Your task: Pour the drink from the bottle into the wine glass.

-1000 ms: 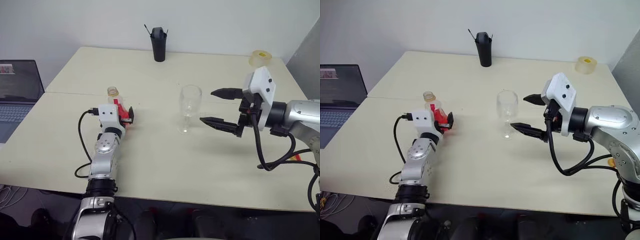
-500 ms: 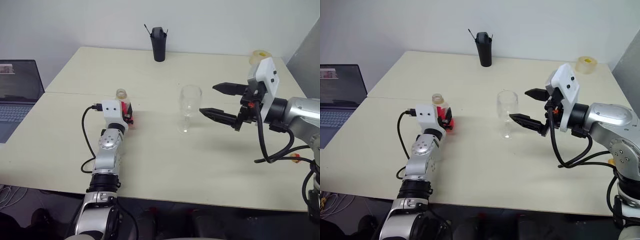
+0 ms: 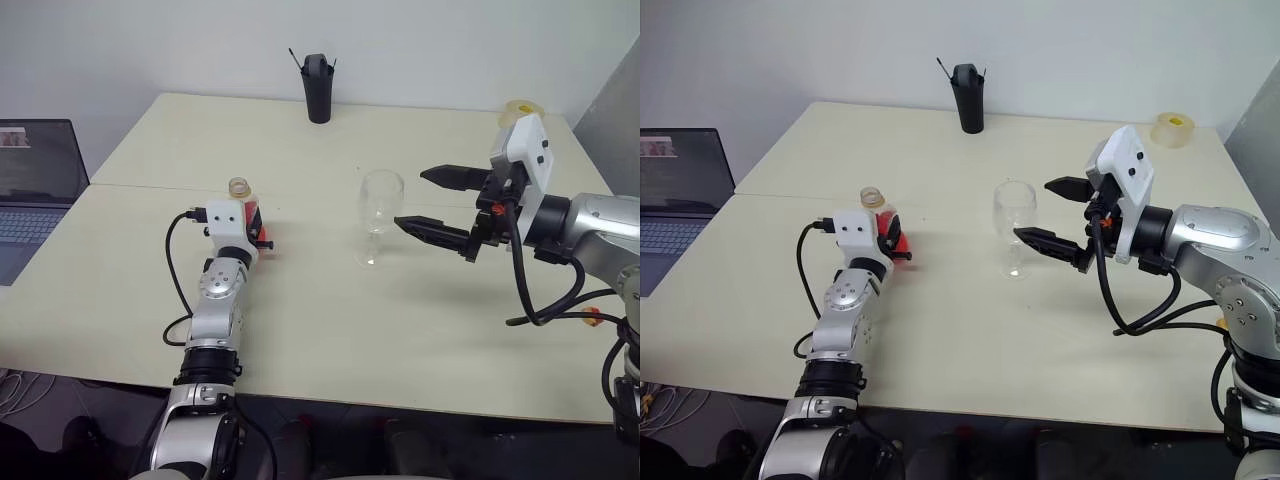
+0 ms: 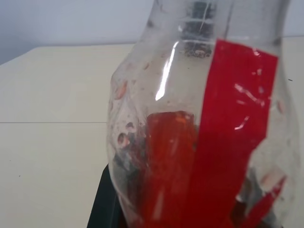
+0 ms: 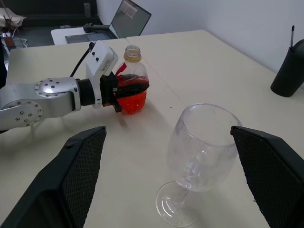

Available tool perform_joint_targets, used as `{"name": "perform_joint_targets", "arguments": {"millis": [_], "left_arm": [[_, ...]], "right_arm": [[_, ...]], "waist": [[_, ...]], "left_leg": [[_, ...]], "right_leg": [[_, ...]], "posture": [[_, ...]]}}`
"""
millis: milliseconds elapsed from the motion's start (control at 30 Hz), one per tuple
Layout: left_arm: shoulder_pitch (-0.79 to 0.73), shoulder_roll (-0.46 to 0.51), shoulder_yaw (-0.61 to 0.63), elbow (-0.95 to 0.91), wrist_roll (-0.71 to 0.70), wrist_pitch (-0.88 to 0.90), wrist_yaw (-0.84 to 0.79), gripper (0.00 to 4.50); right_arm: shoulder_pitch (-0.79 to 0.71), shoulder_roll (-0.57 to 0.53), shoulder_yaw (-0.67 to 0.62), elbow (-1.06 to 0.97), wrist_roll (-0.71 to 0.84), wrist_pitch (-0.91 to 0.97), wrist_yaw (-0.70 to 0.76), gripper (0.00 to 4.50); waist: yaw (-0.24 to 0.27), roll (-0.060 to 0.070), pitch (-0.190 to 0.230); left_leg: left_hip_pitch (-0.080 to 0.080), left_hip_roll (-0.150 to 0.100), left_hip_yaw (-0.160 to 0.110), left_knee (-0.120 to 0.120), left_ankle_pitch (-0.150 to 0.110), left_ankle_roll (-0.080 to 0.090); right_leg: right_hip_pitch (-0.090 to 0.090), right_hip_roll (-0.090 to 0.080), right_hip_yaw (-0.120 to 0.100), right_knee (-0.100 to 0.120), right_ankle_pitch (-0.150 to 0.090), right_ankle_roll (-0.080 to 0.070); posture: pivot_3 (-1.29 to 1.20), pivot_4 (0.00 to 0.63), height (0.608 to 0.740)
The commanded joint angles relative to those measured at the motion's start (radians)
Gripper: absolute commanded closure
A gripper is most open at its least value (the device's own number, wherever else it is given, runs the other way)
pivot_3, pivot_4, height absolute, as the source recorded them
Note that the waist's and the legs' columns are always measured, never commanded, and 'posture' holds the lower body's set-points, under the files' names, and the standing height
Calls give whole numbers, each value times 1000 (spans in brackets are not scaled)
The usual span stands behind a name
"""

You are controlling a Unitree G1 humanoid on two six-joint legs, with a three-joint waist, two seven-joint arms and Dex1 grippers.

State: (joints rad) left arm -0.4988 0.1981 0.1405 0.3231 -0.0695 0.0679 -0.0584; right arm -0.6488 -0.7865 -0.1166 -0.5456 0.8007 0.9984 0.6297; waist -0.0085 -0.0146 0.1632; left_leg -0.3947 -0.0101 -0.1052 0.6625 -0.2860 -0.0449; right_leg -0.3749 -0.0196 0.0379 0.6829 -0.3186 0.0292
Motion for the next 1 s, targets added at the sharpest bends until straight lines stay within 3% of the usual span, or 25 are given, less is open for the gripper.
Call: {"name": "perform_joint_targets", "arguments": {"millis": [33, 533, 767, 1000], "left_arm": [[-39, 26, -17, -24, 16, -34, -29, 3496], [-427, 89, -146, 232, 73, -166, -255, 3496], [-543, 147, -244, 376, 221, -386, -260, 3496], [-654, 162, -312, 515, 329, -540, -223, 3496]], "right_arm": [[-4, -17, -33, -30, 12, -5, -8, 0], [182, -33, -191, -169, 35, -14, -120, 0], [267, -27, -300, -224, 41, -63, -170, 0], [405, 49, -210, -312, -86, -214, -222, 0]], "waist": [[0, 0, 0], [5, -1, 0], [0, -1, 0], [1, -2, 1]], "left_leg": [[0, 0, 0, 0, 0, 0], [-4, -2, 2, 1, 2, -3], [-4, -2, 3, 1, 2, -3], [-5, -4, 7, 1, 1, -2]], "right_leg": [[0, 0, 0, 0, 0, 0], [-4, 0, -1, 0, 1, 1], [-5, 1, 0, 2, 1, 1], [-6, 1, 1, 3, 1, 2]], "posture": [[0, 150, 740], [0, 150, 740], [0, 150, 740], [0, 150, 740]]}}
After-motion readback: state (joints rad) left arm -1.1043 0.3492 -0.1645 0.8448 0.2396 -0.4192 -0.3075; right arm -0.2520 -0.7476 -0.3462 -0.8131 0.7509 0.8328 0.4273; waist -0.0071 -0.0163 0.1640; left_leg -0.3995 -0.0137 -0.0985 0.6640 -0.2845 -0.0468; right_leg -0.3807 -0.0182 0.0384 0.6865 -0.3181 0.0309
